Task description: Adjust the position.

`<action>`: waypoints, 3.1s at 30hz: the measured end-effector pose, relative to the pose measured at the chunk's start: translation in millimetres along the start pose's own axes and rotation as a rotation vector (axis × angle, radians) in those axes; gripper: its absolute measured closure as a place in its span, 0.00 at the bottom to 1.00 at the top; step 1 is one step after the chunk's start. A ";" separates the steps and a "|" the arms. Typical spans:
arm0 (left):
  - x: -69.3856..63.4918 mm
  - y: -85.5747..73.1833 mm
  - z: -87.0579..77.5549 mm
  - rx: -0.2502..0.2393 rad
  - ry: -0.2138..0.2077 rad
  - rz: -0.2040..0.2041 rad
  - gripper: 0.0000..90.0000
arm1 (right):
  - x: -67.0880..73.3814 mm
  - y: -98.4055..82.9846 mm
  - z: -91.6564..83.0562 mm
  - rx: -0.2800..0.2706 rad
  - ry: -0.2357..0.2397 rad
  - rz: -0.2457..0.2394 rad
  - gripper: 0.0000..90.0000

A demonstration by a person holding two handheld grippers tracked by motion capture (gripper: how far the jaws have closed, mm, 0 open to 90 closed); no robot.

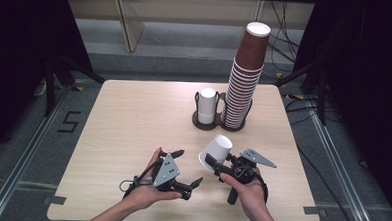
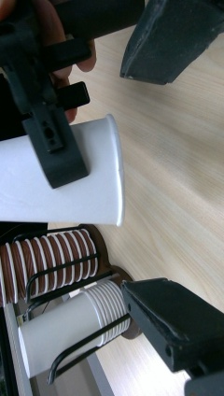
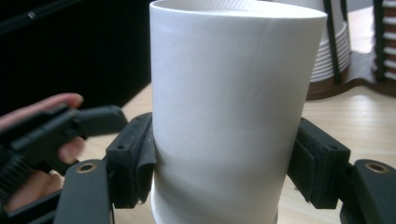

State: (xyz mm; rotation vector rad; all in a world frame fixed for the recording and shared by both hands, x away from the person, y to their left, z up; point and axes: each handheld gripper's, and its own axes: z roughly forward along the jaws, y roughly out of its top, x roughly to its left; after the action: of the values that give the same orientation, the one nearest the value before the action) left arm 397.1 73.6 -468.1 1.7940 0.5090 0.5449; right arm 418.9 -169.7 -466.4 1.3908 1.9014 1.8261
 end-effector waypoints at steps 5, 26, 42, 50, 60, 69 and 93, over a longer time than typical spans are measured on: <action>-1.3 0.9 6.3 -0.002 -0.001 0.000 0.00 | -2.2 -0.5 0.2 0.012 0.033 0.071 0.35; -3.8 1.3 30.9 0.016 -0.048 -0.055 0.02 | 1.6 -7.4 5.3 0.058 0.091 0.162 0.35; -7.3 -2.0 32.4 0.017 -0.038 -0.055 0.13 | 7.0 -11.0 7.3 0.078 0.078 0.176 0.34; -8.4 -1.6 31.3 0.012 -0.032 -0.061 0.18 | 6.2 -10.6 7.7 0.067 0.097 0.174 0.31; -10.2 0.4 28.5 0.007 -0.035 -0.047 0.30 | 5.2 -6.6 6.7 0.074 0.090 0.169 0.17; -11.0 2.5 26.3 0.002 -0.034 -0.037 0.32 | 9.5 -5.0 6.3 0.099 0.080 0.170 0.06; 9.7 4.2 1.7 0.124 -0.058 0.037 0.32 | 1.5 7.7 -13.1 0.228 0.162 -0.130 0.01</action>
State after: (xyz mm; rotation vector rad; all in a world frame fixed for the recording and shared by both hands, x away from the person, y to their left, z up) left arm 406.1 76.9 -463.4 1.9352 0.4794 0.4938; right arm 413.0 -179.3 -456.0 1.1775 2.2854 1.7538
